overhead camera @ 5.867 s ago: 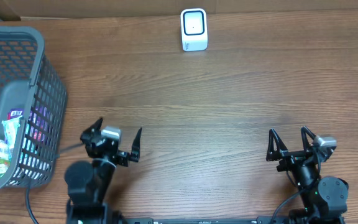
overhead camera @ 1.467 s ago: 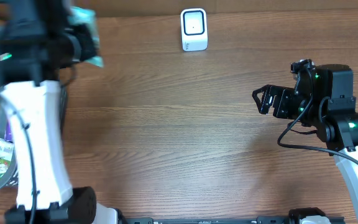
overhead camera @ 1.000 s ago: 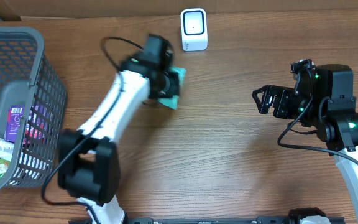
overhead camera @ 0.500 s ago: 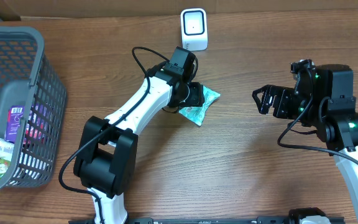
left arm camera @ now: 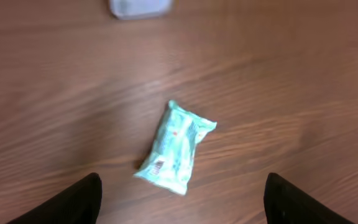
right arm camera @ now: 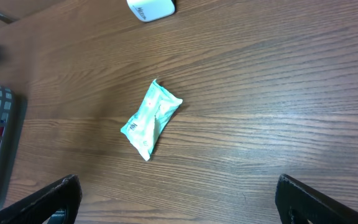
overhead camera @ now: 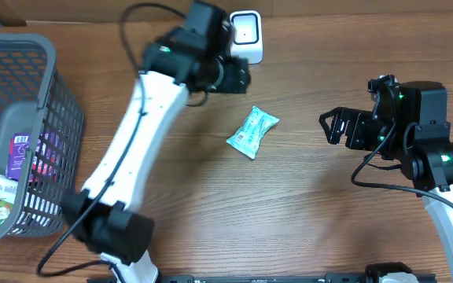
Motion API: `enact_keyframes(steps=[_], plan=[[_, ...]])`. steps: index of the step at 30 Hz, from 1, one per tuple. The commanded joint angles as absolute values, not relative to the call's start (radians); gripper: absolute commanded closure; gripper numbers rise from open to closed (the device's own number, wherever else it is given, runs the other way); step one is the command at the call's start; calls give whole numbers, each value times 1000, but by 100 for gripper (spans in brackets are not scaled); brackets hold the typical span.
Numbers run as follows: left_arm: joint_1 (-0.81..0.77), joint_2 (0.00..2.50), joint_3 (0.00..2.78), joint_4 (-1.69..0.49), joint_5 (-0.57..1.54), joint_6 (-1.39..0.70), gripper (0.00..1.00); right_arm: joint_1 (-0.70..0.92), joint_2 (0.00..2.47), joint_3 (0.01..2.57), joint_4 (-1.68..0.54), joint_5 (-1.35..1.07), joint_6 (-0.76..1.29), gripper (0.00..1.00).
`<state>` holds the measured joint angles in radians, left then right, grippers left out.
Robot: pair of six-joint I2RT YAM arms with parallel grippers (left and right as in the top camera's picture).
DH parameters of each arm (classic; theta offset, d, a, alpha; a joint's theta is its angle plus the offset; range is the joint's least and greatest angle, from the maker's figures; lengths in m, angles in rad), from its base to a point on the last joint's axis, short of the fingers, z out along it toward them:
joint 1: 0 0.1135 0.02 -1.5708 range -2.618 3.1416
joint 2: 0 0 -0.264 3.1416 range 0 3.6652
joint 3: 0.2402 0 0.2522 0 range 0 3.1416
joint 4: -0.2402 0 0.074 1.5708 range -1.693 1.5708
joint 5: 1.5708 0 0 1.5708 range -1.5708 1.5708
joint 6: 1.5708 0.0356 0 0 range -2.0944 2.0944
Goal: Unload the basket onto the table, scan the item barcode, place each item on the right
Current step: 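Release the green-white pack on the table near the scanner, then move the left gripper back into the basket toward the purple bag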
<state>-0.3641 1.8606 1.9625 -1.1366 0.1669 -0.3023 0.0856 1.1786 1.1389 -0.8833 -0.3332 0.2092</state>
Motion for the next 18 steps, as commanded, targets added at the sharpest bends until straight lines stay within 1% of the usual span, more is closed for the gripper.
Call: enact_keyframes(steps=[1,5,10,12,13,14,15,18], plan=[[-282,1797,2078,-1209,140,-257,26,91,1179,1158,-878,-334,204,0],[-179,1738,2155,-1283,100,-249,28,91,1179,1158,-878,-334,204,0],[-50,1634,2198,-1322,74,-231,25,91,1179,1158,-878,-334,204,0],[1,1593,2198,-1327,70,-232,21,91,1179,1158,-878,-334,204,0],[28,1576,2198,-1331,70,-233,15,91,1179,1158,-878,-334,204,0],[56,1562,2198,-1336,70,-233,5,91,1179,1158,-878,-334,204,0],[86,1551,2197,-1343,65,-233,0,91,1179,1158,-878,-334,204,0],[187,1542,2197,-1369,-14,-287,0,91,1179,1158,-878,-334,204,0]])
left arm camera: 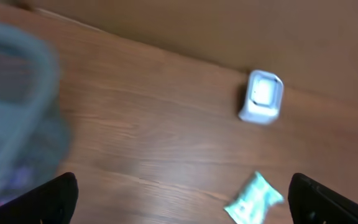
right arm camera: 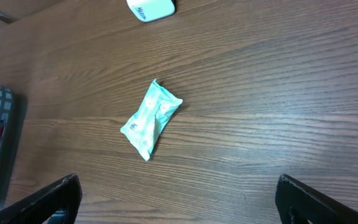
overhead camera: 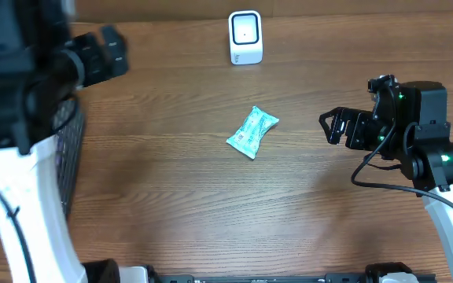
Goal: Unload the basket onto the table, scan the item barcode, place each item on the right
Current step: 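Move the left gripper back into the basket toward the purple bag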
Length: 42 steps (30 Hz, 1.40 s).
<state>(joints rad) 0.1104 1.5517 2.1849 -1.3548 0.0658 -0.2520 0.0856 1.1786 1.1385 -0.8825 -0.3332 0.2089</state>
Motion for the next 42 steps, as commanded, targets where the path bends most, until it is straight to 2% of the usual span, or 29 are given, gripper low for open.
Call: enact_keyframes(steps=[1,6,12,31,42], plan=[[237,1545,2193,-1376,-42,-317,0,91,1179,1158,-878,-334,204,0],[485,1583,2180,-1387,-50,-459,0,91,1179,1158,-878,-334,204,0],[673,1692,2180,-1389,-2,-485,0,91,1179,1158,-878,-334,204,0],[741,2034,2172,-1478,-31,-438,0,91,1179,1158,-878,-334,204,0],[742,2041,1939,-1290,1,-354,0,91,1179,1158,-878,-334,204,0]])
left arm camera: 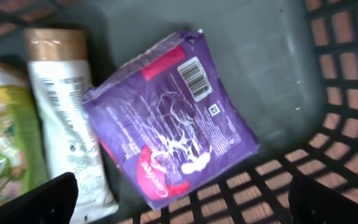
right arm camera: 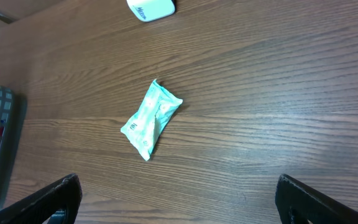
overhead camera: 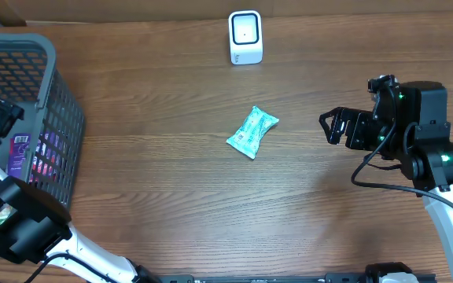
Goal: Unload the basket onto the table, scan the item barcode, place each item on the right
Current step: 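Move the left gripper back into the basket toward the purple bag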
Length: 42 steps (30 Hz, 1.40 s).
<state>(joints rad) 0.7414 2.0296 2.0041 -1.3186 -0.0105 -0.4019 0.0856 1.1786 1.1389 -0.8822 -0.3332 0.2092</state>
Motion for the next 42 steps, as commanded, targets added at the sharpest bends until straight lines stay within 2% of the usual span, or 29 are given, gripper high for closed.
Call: enact_keyframes(steps=[1,13,28,30,34,36,37,38,39,42], plan=[[742,2041,1914,-1269,1,-349,0,91,1179,1158,-878,-334,204,0],[739,2041,1675,-1014,27,-291,0,91,1179,1158,-878,-334,204,0],[739,2041,1626,-939,6,-290,1,91,1179,1158,-878,-334,204,0],[739,2041,1608,-934,-14,-290,9,91,1179,1158,-878,-334,204,0],[739,2041,1563,-923,-54,-291,38,91,1179,1158,-878,-334,204,0],[739,2041,1550,-922,-64,-290,59,91,1179,1158,-878,-334,204,0],[739,2041,1548,-923,-63,-290,76,91,1179,1158,-878,-334,204,0],[739,2041,1548,-924,-62,-291,89,91,1179,1158,-878,-334,204,0],[739,2040,1549,-926,-62,-291,96,91,1179,1158,-878,-334,204,0],[739,2040,1567,-950,-62,-291,96,91,1179,1158,-878,-334,204,0]])
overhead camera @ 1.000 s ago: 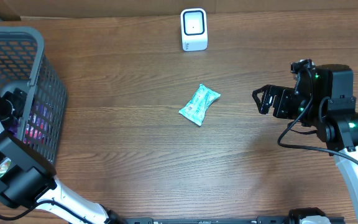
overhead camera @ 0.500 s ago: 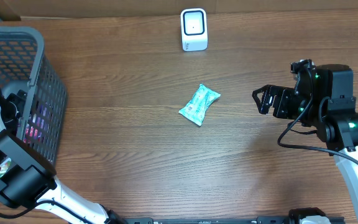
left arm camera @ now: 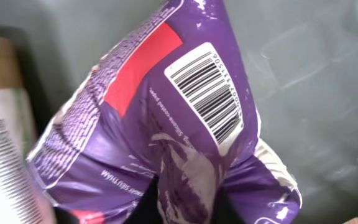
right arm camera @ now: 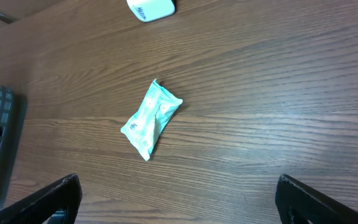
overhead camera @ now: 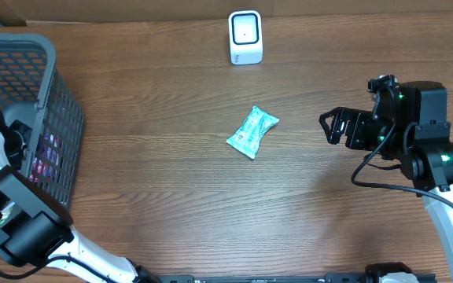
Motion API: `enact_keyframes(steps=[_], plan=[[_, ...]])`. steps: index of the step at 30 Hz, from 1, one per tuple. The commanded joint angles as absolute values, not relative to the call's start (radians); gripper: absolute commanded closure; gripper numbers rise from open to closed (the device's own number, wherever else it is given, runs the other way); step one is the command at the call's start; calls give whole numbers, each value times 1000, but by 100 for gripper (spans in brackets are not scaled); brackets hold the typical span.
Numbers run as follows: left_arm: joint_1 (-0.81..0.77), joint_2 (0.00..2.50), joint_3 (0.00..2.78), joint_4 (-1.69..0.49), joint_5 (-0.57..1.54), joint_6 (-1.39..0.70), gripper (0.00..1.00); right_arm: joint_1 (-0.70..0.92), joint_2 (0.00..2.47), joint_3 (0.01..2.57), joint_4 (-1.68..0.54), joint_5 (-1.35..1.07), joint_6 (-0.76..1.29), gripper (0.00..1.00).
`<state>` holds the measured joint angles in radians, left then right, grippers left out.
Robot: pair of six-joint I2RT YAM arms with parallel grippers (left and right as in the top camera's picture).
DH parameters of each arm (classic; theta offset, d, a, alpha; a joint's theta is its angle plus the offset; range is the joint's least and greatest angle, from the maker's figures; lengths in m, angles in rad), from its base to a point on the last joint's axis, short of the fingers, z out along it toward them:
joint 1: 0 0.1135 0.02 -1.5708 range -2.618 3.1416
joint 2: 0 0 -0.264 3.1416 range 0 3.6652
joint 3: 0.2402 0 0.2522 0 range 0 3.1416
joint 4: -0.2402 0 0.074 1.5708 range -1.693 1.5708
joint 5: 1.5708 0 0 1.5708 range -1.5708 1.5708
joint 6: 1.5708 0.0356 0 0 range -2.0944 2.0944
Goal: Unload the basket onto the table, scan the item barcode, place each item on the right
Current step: 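Move the left gripper back into the basket toward the purple bag, then grasp the purple snack bag and lift it out of the basket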
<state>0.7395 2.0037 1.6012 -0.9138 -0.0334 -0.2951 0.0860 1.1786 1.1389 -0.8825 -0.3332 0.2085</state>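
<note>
A purple packet (left arm camera: 166, 124) with a red patch and a barcode (left arm camera: 207, 93) fills the left wrist view, lying in the grey basket (overhead camera: 46, 55). My left gripper (left arm camera: 188, 202) is down in the basket (left arm camera: 328, 74) and shut on a fold of this packet; its dark fingers (left arm camera: 151, 205) pinch it from both sides. From overhead the left gripper (overhead camera: 16, 143) sits at the basket's right wall. The white scanner (overhead camera: 245, 36) stands at the back. My right gripper (right arm camera: 188, 199) hangs open at the right, over bare table.
A mint-green packet (overhead camera: 252, 132) lies mid-table, also in the right wrist view as the mint packet (right arm camera: 151, 119), with the scanner (right arm camera: 151, 9) behind it. A white bottle (left arm camera: 2, 143) with a tan cap lies next to the purple packet.
My left gripper was open above the purple packet in the basket; now it is lower and shut on the packet, which fills the view. The right arm has not moved.
My left gripper was first open over the mint packet near the scanner. Then it was at the left by the basket, then open over the purple packet inside the basket. Now it grips that packet. The mint packet and right arm stayed put.
</note>
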Motion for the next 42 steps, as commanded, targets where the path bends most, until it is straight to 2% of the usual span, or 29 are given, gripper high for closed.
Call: enact_keyframes(steps=[1,12,17,21,22,24,26,30,34,42], plan=[[739,2038,1582,-967,-61,-291,96,91,1179,1158,-878,-334,204,0],[739,1949,1983,-1184,-14,-322,96,91,1179,1158,-878,-334,204,0],[723,1858,2172,-1215,24,-322,96,91,1179,1158,-877,-334,204,0],[710,1801,2203,-1190,-9,-324,95,91,1179,1158,-878,-334,204,0],[710,1801,2202,-1193,-20,-333,82,91,1179,1158,-878,-334,204,0],[712,1811,2191,-1209,-38,-353,49,91,1179,1158,-878,-334,204,0],[725,1841,2160,-1238,-41,-363,30,91,1179,1158,-878,-334,204,0],[750,1899,2094,-1276,-36,-385,22,91,1179,1158,-878,-334,204,0],[765,1965,2017,-1279,-34,-377,21,91,1179,1158,-878,-334,204,0],[759,2109,1960,-1192,-34,-186,18,91,1179,1158,-878,-334,204,0]])
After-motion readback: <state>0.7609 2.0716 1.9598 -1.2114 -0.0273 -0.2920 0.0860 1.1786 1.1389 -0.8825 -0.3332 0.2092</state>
